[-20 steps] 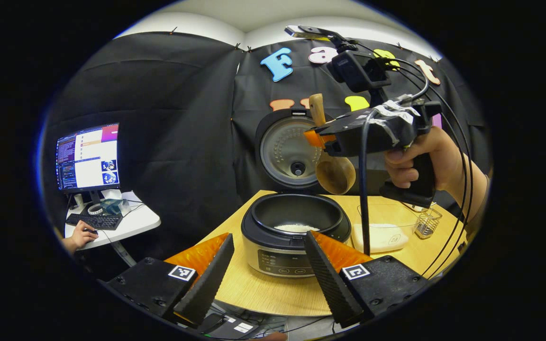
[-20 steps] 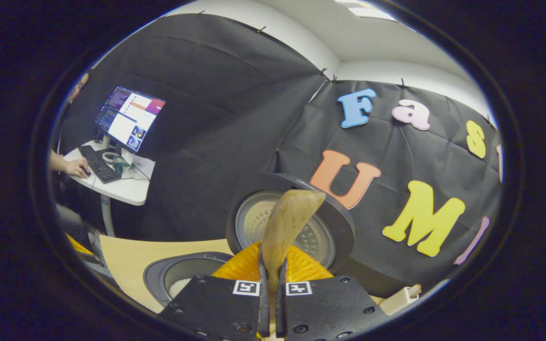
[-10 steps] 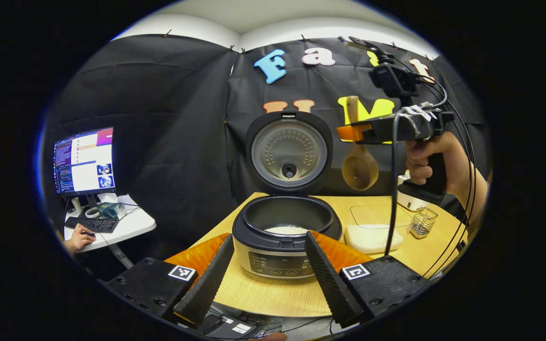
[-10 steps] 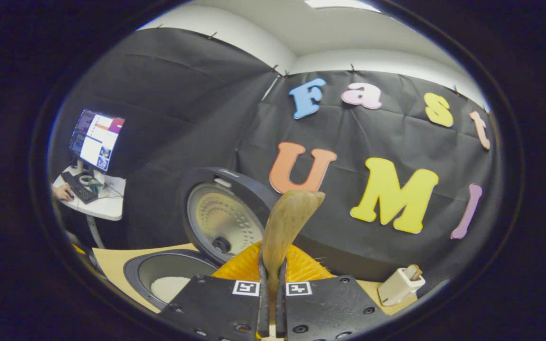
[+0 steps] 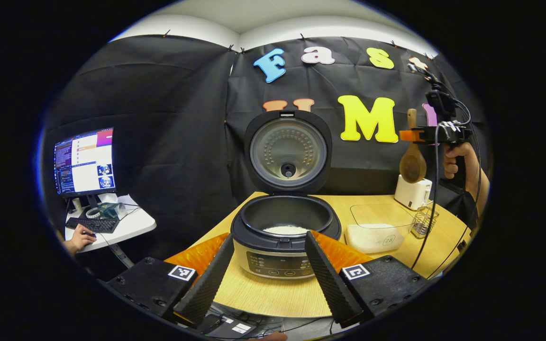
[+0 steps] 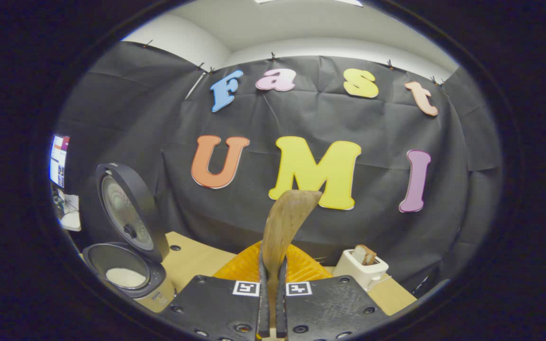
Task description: Close the left gripper, press the button to open the rice cooker; take a wooden spoon from the chopstick holder with the right hand, scoop a spoonful of rice and pour it into the rice cooker, then put the wooden spoon back into the chopstick holder.
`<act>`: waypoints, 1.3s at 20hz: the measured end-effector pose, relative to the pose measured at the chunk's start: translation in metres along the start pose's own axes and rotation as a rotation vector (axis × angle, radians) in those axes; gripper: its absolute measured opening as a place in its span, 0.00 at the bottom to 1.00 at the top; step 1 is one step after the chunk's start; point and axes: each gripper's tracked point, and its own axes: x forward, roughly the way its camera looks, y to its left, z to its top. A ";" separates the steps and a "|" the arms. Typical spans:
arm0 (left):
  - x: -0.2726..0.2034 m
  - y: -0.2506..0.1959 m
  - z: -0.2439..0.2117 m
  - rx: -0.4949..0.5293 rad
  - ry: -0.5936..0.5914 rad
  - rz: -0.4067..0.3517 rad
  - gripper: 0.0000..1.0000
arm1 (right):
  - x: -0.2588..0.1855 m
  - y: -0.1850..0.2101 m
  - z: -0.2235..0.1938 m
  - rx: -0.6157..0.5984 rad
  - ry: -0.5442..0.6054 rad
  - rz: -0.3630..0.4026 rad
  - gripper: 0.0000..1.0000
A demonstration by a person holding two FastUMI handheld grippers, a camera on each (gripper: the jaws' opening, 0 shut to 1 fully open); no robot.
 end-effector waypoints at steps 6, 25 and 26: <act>0.000 -0.015 0.003 0.014 -0.006 -0.018 0.96 | -0.004 -0.082 -0.048 0.012 0.042 -0.099 0.07; -0.004 -0.050 0.012 0.034 -0.032 -0.054 0.96 | 0.031 -0.187 -0.152 0.145 0.197 -0.260 0.52; -0.004 -0.051 0.014 0.032 -0.036 -0.054 0.96 | 0.029 -0.188 -0.150 0.145 0.199 -0.256 0.58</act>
